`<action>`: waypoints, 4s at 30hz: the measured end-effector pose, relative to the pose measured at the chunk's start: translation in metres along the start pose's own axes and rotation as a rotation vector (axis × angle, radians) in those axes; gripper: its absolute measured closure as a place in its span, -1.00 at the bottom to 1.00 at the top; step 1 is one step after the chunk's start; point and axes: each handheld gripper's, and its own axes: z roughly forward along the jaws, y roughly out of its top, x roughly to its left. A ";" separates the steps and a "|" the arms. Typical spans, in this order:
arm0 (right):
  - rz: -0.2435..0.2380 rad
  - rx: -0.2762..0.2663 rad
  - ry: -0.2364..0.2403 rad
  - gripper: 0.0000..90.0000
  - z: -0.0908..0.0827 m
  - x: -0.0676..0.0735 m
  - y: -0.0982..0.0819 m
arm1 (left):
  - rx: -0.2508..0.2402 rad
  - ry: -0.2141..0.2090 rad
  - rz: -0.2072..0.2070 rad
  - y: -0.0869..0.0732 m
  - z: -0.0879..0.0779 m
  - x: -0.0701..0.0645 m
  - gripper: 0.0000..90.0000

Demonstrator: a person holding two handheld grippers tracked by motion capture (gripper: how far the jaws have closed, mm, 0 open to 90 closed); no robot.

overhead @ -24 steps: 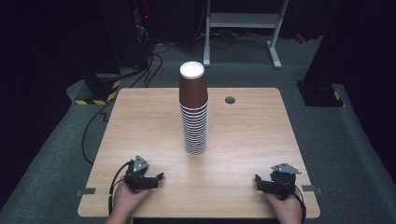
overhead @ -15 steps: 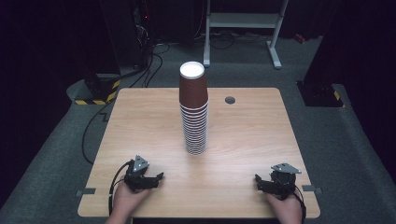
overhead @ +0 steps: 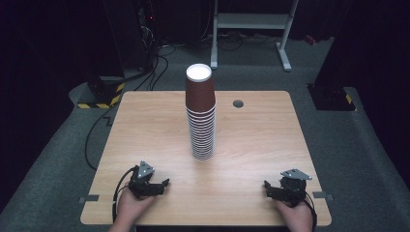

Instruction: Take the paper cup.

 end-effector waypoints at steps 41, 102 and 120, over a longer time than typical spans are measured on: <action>-0.004 0.000 0.003 -0.82 0.000 0.000 0.000 | -0.178 -0.092 0.042 0.021 -0.031 -0.020 -0.62; 0.001 -0.003 -0.003 -0.80 0.000 0.001 0.000 | -0.343 -0.151 0.083 0.099 -0.056 -0.039 -0.66; 0.005 -0.005 -0.005 -0.80 0.000 0.001 0.000 | -0.400 -0.156 0.099 0.123 -0.069 -0.037 -0.66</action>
